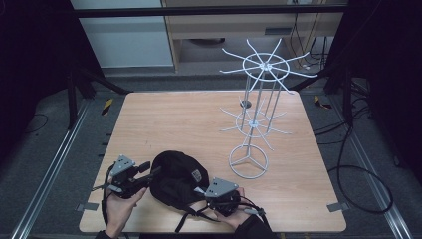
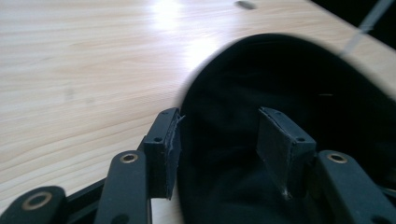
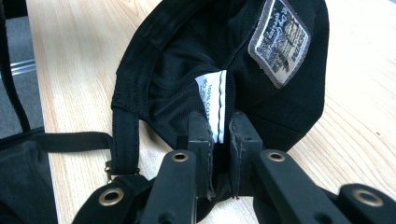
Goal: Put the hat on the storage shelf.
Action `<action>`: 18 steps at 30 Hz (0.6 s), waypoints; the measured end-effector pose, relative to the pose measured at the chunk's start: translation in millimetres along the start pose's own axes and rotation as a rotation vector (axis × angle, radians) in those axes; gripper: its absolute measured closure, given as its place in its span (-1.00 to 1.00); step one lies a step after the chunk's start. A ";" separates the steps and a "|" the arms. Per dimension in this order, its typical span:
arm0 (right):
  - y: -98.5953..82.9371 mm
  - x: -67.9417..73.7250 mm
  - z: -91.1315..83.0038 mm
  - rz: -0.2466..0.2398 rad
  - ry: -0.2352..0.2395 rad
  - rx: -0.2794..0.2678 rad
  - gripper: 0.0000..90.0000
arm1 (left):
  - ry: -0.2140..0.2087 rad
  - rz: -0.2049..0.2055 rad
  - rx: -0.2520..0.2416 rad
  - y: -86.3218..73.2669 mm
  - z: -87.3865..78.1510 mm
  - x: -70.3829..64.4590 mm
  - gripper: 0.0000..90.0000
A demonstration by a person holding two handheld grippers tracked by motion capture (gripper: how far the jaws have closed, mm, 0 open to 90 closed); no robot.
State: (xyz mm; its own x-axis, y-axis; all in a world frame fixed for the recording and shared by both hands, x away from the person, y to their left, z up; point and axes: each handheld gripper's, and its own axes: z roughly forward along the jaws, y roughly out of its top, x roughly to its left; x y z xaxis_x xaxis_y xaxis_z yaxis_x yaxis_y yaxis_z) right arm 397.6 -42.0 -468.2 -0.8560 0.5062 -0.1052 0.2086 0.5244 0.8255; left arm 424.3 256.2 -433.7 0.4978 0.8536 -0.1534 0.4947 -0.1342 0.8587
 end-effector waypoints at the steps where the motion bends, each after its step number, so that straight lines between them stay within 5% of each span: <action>1: 0.0 0.0 0.0 0.000 0.000 0.000 0.82 | -0.016 0.007 -0.008 0.9 -0.3 -6.2 0.09; 7: 0.3 1.0 0.8 0.011 0.009 -0.011 0.81 | -0.129 0.010 -0.009 10.0 9.7 -39.3 0.02; 13: 0.7 2.6 2.2 0.009 0.010 -0.012 0.81 | -0.157 0.006 -0.004 18.2 21.8 -56.5 -0.06; 18: 0.8 2.9 2.5 0.004 0.016 -0.016 0.81 | -0.133 0.009 0.018 19.4 33.6 -66.6 -0.16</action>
State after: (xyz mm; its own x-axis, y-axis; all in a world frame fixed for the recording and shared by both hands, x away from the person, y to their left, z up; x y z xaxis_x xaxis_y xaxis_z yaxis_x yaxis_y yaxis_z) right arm 396.4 -38.3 -469.3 -0.8625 0.4975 -0.0928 0.2051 0.5113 0.8346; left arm 424.7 179.9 -423.3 0.5921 0.7779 -0.2104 0.5019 -0.1517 0.8515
